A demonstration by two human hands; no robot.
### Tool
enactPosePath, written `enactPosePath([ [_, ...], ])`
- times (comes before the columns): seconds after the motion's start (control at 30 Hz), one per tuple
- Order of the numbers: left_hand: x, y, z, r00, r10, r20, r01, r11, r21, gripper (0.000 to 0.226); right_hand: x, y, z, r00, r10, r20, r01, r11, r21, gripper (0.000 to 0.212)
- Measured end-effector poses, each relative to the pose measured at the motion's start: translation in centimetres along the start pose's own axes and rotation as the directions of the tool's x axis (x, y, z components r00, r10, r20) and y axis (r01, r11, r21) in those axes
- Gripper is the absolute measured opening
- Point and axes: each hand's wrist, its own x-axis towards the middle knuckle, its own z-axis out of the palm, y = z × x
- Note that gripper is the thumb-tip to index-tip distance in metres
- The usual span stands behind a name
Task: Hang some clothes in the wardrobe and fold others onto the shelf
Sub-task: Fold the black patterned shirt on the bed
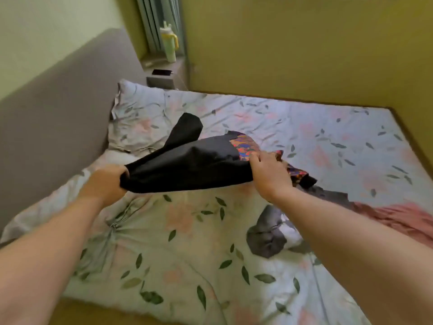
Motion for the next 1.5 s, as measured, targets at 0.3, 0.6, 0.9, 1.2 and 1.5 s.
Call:
enactPosePath([
  [0.3,-10.7,-7.0,19.9,0.84,-0.032,0.542,-0.348,0.735,0.583,0.026,-8.0,-3.6,22.4,0.884,-0.117,0.452,0.206,0.966,-0.154,0.03],
  [0.6,-14.0,-7.1,27.2,0.705,0.016,0.709,-0.555,0.635,0.537,0.028,-13.1,-4.6,29.4,0.632,-0.161,0.758,0.348,0.933,-0.092,0.03],
  [0.9,-17.1,-9.6,29.6,0.546,-0.192,0.815,-0.623,0.558,0.549,0.033,-17.5,-7.4,31.6,0.331,-0.219,0.918,0.164,0.971,0.172,0.021],
  [1.2,-15.4,-3.7,33.1,0.388,-0.289,0.875,-0.482,0.745,0.46,0.037,-18.2,-7.2,33.4,0.29,-0.203,0.935,0.119,0.977,0.175,0.029],
  [1.5,-10.0,12.2,37.5,0.581,0.106,0.807,-0.371,0.917,0.146,0.034,-10.3,0.0,32.6,0.422,-0.038,0.906,-0.12,0.988,0.098,0.013],
])
